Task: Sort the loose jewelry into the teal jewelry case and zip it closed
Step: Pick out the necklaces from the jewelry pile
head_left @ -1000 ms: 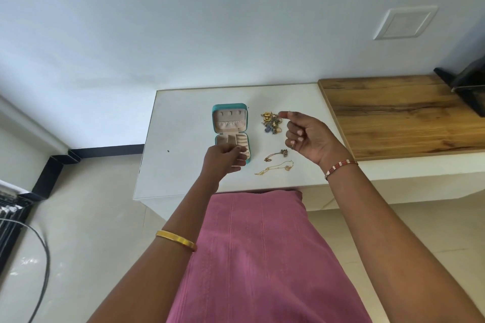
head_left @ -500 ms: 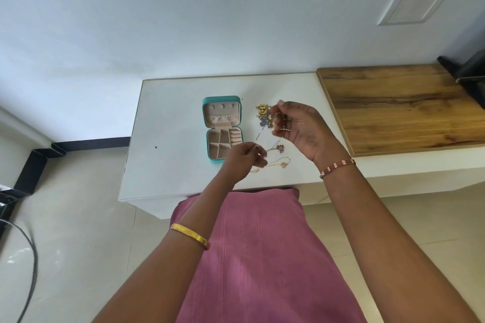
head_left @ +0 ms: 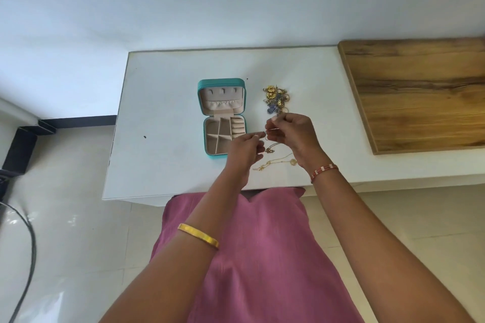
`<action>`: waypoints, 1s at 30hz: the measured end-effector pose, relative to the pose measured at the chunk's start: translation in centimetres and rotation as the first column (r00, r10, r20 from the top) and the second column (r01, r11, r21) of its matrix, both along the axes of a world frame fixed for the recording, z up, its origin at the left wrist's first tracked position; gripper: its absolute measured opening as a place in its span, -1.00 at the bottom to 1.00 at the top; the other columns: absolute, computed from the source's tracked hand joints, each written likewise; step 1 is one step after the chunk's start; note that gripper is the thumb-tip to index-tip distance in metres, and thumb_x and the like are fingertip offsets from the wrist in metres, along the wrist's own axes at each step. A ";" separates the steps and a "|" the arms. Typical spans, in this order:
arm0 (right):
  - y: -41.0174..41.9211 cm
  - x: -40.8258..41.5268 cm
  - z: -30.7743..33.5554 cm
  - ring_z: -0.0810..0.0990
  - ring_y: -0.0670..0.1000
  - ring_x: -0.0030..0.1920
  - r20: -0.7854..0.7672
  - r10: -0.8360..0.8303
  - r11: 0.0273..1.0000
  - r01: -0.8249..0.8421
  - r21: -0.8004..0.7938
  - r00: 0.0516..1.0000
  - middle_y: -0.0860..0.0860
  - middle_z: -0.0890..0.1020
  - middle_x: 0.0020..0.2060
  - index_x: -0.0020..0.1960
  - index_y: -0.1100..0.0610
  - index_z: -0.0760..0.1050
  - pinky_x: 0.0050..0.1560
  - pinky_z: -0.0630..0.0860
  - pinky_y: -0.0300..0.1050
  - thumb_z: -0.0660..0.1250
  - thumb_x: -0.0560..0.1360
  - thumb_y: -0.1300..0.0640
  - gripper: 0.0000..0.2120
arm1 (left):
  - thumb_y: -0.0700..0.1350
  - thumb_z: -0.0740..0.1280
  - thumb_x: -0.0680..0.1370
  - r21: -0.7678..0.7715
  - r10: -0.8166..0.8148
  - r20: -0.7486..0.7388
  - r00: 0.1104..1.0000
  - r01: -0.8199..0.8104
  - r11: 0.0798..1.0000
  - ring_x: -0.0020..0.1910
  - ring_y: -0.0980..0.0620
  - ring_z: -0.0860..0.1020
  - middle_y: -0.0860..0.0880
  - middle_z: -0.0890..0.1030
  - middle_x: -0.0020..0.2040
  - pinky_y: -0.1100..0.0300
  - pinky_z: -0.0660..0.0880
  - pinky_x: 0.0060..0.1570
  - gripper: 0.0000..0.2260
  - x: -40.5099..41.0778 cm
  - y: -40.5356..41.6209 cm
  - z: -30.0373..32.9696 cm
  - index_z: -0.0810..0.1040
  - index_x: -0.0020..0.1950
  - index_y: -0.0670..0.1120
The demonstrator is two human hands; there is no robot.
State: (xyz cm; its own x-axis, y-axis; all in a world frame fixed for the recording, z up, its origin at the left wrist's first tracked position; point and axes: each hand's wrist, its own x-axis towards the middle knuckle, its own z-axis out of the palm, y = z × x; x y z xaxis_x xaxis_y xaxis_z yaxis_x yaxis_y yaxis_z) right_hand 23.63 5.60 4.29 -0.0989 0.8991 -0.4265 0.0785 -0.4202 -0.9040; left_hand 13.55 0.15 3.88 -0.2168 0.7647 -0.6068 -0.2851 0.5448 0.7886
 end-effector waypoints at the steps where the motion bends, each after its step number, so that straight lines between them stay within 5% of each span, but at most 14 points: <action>1: 0.3 -0.3 -0.5 0.60 0.08 -0.22 0.066 0.034 0.999 -0.035 0.011 0.997 0.19 0.62 -0.22 -0.16 0.28 0.56 -0.08 0.60 -0.08 0.25 0.52 0.30 -0.86 | -0.27 0.13 0.57 -0.003 -0.011 -0.052 0.999 0.011 1.000 -0.25 0.02 0.44 -0.07 0.48 -0.26 0.19 0.40 -0.17 -0.80 0.2 0.6 -0.1 0.54 -0.05 -0.13; 5: 1.1 -0.9 -2.2 0.57 0.02 -0.24 0.244 0.127 0.991 -0.135 0.018 0.961 0.19 0.60 -0.18 -0.05 0.35 0.58 -0.12 0.59 -0.13 0.23 0.52 0.33 -0.84 | -0.30 0.13 0.52 -0.060 -0.067 -0.198 0.978 0.056 0.997 -0.32 0.06 0.38 -0.03 0.47 -0.28 0.24 0.32 -0.29 -0.78 0.2 1.8 -0.7 0.55 -0.04 -0.10; 12: 1.5 -1.7 -3.5 0.62 0.22 0.00 0.413 0.221 0.972 -0.232 -0.024 0.883 0.28 0.64 -0.02 0.00 0.35 0.59 0.07 0.56 0.15 0.25 0.49 0.34 -0.82 | -0.30 0.11 0.50 -0.146 -0.264 -0.352 0.898 0.226 0.963 -0.34 0.01 0.33 -0.13 0.49 -0.16 0.21 0.24 -0.37 -0.82 0.2 2.0 -0.3 0.46 -0.14 -0.11; 16: 0.9 -1.7 -2.6 0.61 0.15 0.00 0.606 0.220 0.939 -0.335 0.083 0.765 0.22 0.66 -0.03 0.03 0.30 0.60 0.00 0.47 -0.17 0.24 0.50 0.31 -0.81 | -0.25 0.15 0.55 -0.058 -0.223 -0.435 0.872 0.220 0.974 -0.02 -0.05 0.54 -0.10 0.60 0.09 0.21 0.45 -0.10 -0.71 -1.1 1.3 -0.3 0.54 0.21 -0.15; 19: 0.4 -2.0 -1.9 0.63 0.14 -0.06 0.622 0.125 0.938 -0.296 0.180 0.773 0.21 0.66 -0.07 0.00 0.29 0.61 -0.06 0.49 -0.18 0.24 0.50 0.32 -0.82 | -0.24 0.16 0.56 0.055 -0.085 -0.505 0.859 0.131 0.990 0.08 -0.05 0.57 -0.12 0.62 0.13 0.17 0.47 0.13 -0.72 -2.8 0.1 -0.2 0.56 0.20 -0.13; 25: -1.1 -5.1 -2.4 0.54 0.16 0.18 0.666 0.193 0.931 -0.348 0.107 0.721 0.22 0.58 0.16 0.24 0.30 0.47 0.16 0.44 -0.12 0.25 0.50 0.30 -0.69 | -0.26 0.16 0.55 0.019 -0.146 -0.814 0.562 0.277 0.961 0.10 -0.08 0.57 -0.11 0.62 0.15 0.27 0.40 0.05 -0.70 -5.8 -1.6 -1.8 0.57 0.21 -0.10; 30: -1.5 -6.9 -3.7 0.57 0.22 0.08 0.759 0.173 0.914 -0.390 0.114 0.627 0.25 0.61 0.05 0.17 0.32 0.48 0.07 0.48 -0.02 0.26 0.48 0.31 -0.73 | -0.33 0.19 0.52 -0.060 -0.254 -0.874 0.414 0.428 0.902 0.16 -0.11 0.53 -0.11 0.58 0.21 0.16 0.42 0.15 -0.66 -7.5 -2.3 -3.2 0.55 0.24 -0.12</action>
